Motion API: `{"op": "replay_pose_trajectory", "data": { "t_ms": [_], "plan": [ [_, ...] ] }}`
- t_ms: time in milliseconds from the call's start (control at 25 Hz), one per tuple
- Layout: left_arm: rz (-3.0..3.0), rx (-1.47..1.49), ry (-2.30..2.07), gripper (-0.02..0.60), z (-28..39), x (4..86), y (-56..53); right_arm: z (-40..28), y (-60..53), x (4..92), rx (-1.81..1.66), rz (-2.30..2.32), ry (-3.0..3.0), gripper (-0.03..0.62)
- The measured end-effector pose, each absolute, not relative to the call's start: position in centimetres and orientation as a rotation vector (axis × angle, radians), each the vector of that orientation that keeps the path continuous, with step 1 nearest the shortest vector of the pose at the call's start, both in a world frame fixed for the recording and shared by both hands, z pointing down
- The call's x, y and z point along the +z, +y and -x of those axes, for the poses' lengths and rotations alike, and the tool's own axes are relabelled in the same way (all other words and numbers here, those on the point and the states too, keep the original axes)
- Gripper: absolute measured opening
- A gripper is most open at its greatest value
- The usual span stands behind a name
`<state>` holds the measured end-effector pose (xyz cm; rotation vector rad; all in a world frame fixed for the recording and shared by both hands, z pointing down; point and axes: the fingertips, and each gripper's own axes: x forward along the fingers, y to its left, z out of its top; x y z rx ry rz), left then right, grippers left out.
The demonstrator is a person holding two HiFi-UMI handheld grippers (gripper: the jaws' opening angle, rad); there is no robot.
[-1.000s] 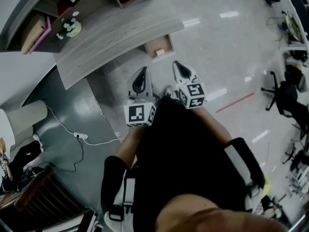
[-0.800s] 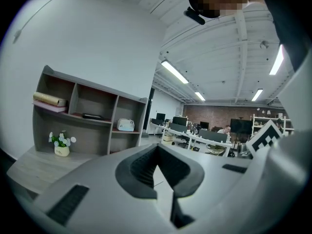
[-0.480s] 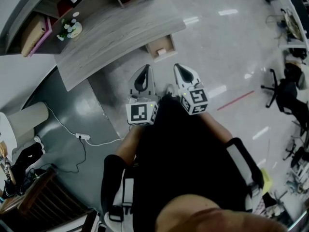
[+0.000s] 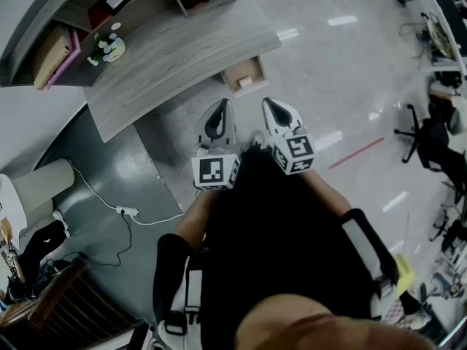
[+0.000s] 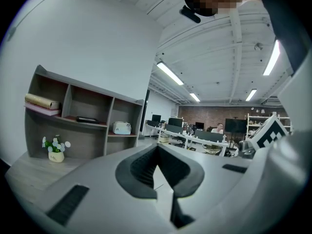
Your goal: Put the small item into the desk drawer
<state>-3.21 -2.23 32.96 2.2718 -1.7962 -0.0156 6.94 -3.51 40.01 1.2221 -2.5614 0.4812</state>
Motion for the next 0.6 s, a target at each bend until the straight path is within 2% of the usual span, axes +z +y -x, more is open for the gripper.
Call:
{"op": "replay_pose_trajectory", "data": {
  "t_ms": [600],
  "plan": [
    [-2.272, -0.025, -1.788, -0.008, 4.4, 33.1, -1.5, -5.9, -2.8, 39.4, 0.464, -1.24, -2.571, -0.002]
  ]
}}
